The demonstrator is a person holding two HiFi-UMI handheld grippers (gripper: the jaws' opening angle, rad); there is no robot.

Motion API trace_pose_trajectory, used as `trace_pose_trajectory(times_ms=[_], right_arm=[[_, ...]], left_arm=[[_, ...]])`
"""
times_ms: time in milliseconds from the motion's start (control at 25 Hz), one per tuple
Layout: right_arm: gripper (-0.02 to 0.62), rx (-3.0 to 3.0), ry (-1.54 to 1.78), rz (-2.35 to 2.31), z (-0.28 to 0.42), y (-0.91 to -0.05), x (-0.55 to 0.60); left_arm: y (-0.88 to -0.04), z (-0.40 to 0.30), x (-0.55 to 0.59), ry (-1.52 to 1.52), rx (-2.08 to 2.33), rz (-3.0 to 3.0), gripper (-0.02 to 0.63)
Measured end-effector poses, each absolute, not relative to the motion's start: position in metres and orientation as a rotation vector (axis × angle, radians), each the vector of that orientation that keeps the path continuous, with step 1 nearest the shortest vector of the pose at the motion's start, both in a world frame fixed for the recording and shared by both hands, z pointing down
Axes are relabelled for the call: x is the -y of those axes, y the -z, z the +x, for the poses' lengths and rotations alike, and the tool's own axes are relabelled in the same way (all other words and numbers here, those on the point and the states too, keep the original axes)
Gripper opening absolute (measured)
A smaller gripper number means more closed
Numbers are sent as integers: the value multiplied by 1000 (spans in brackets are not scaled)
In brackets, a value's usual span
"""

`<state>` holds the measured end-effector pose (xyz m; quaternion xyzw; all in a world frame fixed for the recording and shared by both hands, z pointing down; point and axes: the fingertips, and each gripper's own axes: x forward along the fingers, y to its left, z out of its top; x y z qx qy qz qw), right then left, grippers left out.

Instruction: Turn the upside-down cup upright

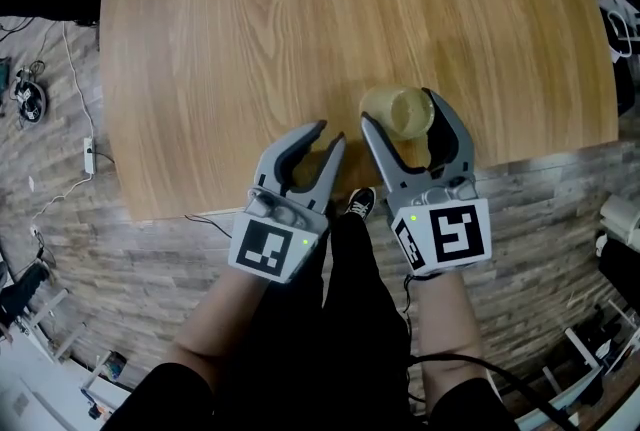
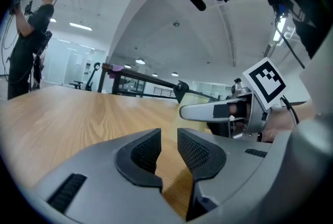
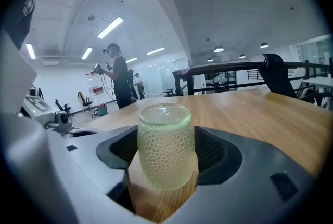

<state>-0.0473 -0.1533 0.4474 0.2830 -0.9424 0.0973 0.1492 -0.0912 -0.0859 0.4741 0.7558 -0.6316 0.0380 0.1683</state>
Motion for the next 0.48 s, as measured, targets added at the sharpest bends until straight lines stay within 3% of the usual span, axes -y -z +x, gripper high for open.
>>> trace_pose_trajectory(times_ms=[320, 480], right_arm=[[287, 2826, -431, 775, -35, -407, 151], [288, 2875, -464, 725, -32, -393, 145]], left_arm=[[-459, -59, 92, 89, 1489, 2307, 220], [-452, -48, 93, 190, 1360, 2335, 239]])
